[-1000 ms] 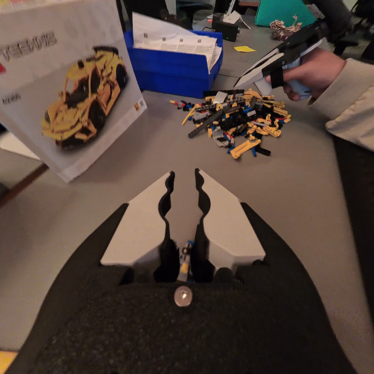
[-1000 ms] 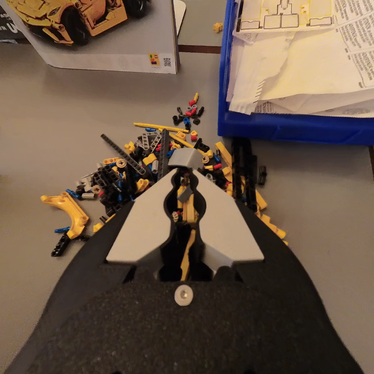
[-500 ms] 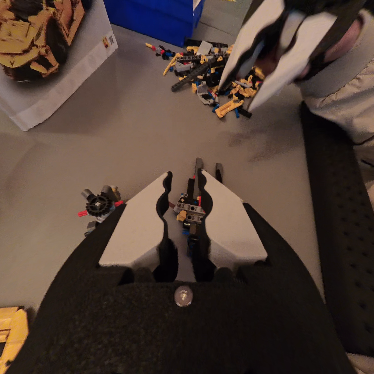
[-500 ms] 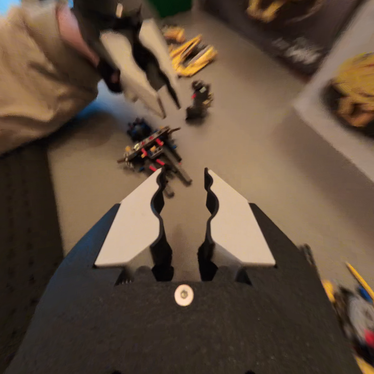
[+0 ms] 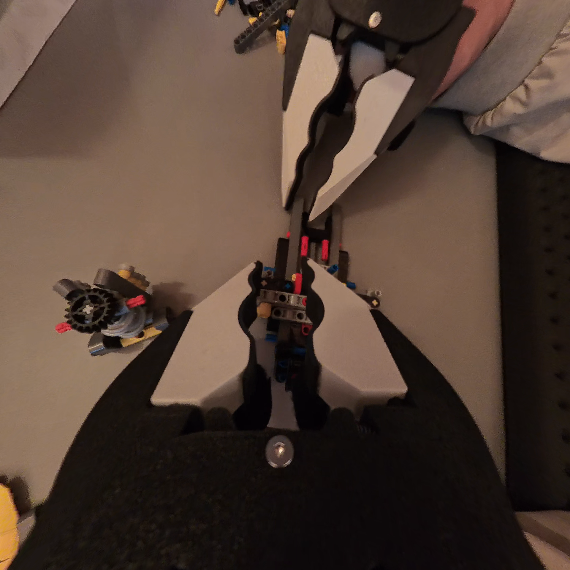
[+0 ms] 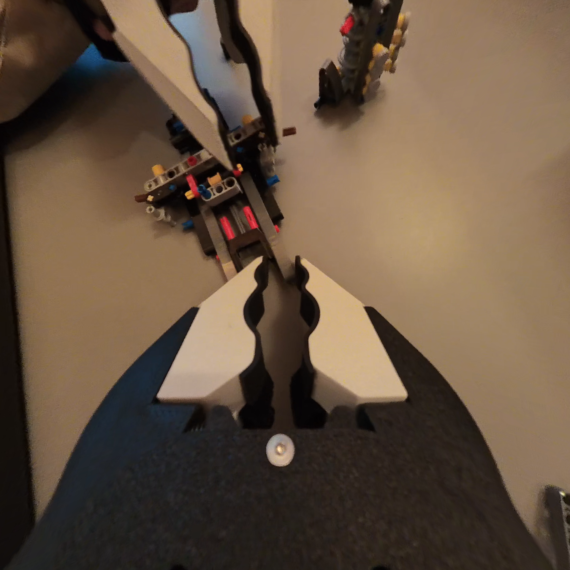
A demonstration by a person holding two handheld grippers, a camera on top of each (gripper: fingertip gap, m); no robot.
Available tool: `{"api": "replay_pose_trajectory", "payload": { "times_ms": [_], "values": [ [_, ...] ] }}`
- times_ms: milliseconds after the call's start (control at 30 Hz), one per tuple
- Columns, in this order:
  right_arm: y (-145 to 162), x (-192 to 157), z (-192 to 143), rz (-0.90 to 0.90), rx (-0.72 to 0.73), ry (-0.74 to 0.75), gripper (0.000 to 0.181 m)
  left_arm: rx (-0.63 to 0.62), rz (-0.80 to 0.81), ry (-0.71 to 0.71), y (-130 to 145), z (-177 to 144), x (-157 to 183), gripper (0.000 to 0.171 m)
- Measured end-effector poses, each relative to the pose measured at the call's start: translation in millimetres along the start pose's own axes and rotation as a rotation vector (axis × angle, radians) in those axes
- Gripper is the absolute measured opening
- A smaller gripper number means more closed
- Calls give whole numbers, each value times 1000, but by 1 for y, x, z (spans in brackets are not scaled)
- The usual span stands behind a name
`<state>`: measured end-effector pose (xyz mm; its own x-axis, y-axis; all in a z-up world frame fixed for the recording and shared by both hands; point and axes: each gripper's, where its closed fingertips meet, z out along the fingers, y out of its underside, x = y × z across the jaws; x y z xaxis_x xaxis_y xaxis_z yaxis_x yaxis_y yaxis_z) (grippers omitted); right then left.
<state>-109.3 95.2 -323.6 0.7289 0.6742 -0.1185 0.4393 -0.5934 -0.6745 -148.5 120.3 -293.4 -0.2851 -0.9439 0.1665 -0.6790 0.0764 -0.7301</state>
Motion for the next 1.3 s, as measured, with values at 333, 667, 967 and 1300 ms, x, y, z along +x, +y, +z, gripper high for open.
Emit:
{"api": "replay_pose_trajectory", "payload": {
  "times_ms": [333, 667, 967, 1300],
  "values": [
    [9, -24, 1, -97, -24, 21, 23, 96, 13, -14, -23, 1, 4, 25],
    [12, -29, -4, 33, 16, -117, 17, -11, 41, -49, -4, 15, -1, 27],
    [5, -27, -10, 104, 31, -124, 22, -100, 56, -52, 10, 24, 0, 24],
    [21, -30, -25, -78, -48, -18, 35, -113, 60, -97, 12, 16, -6, 20]
  ]
}}
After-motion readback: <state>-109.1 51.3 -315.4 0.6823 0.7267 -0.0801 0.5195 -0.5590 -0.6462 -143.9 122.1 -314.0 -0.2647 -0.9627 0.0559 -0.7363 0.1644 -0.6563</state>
